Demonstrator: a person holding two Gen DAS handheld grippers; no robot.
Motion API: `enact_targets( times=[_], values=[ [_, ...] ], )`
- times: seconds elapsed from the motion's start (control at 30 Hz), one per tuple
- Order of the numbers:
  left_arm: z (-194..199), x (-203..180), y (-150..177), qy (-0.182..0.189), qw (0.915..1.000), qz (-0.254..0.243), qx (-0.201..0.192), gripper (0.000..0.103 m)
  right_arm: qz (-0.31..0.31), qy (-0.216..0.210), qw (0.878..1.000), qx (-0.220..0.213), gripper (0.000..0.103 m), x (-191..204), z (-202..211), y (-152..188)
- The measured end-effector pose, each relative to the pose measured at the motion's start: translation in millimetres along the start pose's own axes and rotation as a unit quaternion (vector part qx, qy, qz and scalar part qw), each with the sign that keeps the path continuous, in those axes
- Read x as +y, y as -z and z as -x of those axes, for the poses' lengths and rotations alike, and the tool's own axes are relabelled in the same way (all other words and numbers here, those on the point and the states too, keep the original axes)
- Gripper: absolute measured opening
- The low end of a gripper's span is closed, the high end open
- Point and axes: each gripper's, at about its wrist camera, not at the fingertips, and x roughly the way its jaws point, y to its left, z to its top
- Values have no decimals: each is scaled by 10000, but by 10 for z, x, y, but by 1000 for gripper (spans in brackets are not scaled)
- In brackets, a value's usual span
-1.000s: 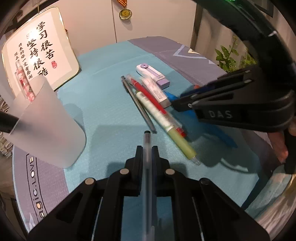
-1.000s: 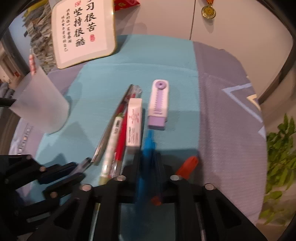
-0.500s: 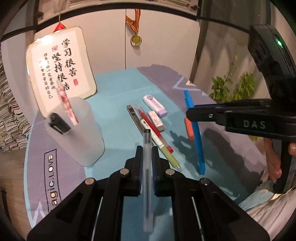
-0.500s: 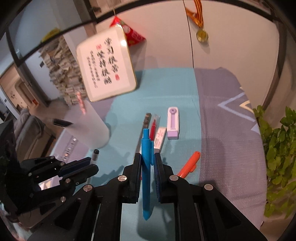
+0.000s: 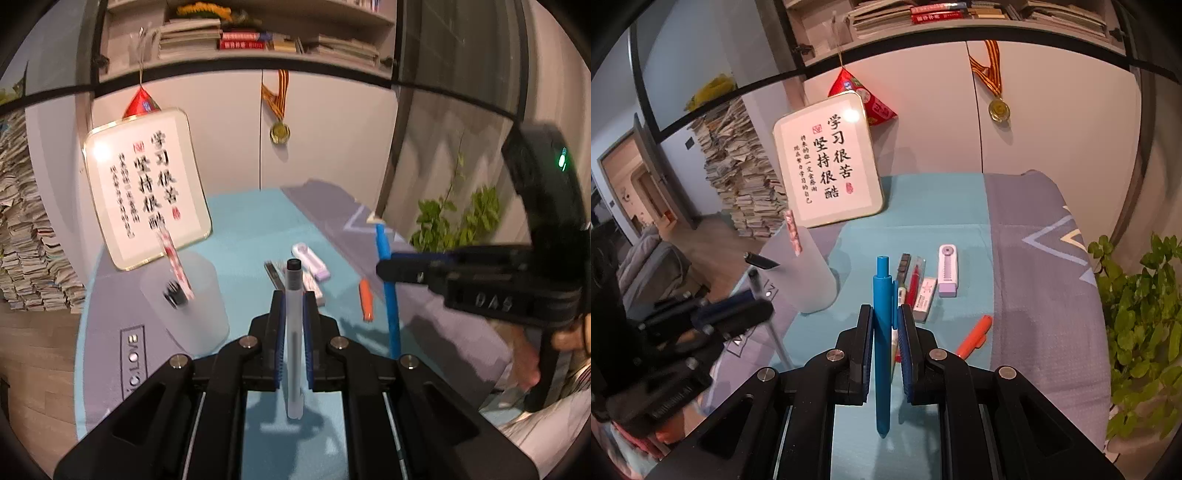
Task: Organize stationery
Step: 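Lower the clear gel pen into the frosted cup and open the left gripper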
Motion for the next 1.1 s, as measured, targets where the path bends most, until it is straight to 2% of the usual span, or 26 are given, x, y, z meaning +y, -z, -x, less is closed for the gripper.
enact_targets(
  times=[0.27, 0.43, 0.53, 0.8, 1.1],
  values=[
    [267, 131, -343, -310, 9975, 52, -640, 7, 80, 12, 9999, -87, 14, 73, 46, -6],
    [457, 304, -629, -623, 9911, 170, -1160, 7, 69, 19, 9999, -120, 14, 68, 66, 3],
    [499, 436, -732, -782, 9875, 277, -1339, 7, 53, 57, 9999, -136, 14, 70, 77, -11],
    [335, 767, -713, -1233, 9820, 529, -1332, 7, 125, 64, 9996, -251, 14, 163, 89, -103],
    [58, 955, -547, -1208, 9856, 654, -981, 7, 243, 49, 9994, -245, 14, 310, 3, -226]
  ],
)
